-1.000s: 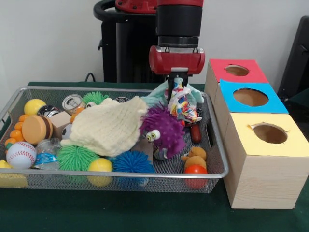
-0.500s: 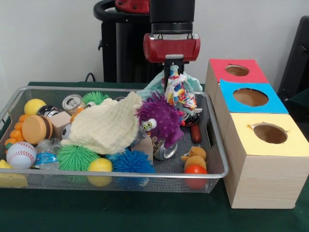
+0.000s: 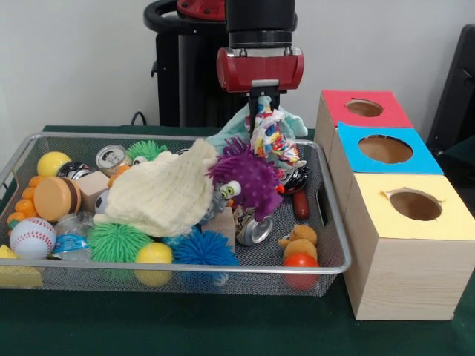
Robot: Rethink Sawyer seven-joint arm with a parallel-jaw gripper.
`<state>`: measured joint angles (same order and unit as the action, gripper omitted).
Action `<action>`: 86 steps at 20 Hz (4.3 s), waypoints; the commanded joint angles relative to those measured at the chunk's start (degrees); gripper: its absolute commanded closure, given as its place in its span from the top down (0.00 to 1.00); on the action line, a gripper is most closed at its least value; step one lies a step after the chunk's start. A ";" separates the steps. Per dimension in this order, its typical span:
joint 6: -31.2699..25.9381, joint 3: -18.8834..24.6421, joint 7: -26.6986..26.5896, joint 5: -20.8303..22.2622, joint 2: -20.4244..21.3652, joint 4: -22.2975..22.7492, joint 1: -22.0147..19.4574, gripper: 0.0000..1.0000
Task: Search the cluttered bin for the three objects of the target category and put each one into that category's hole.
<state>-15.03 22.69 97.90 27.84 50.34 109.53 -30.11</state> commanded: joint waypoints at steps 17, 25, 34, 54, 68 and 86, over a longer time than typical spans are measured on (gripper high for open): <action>-0.12 -7.07 8.94 3.18 -12.47 -8.63 8.80 0.00; -2.94 -1.41 3.27 0.12 -14.37 -8.39 4.81 0.00; -4.69 -1.68 2.07 0.30 -14.22 -8.84 5.24 1.00; 2.24 -3.03 5.94 0.77 -14.63 -11.04 8.37 1.00; 7.66 -11.10 7.96 2.86 -16.86 -15.34 14.30 1.00; -13.87 -14.72 2.59 0.02 -18.32 -19.55 17.05 0.00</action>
<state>-17.39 9.71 97.90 29.90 34.79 94.79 -14.22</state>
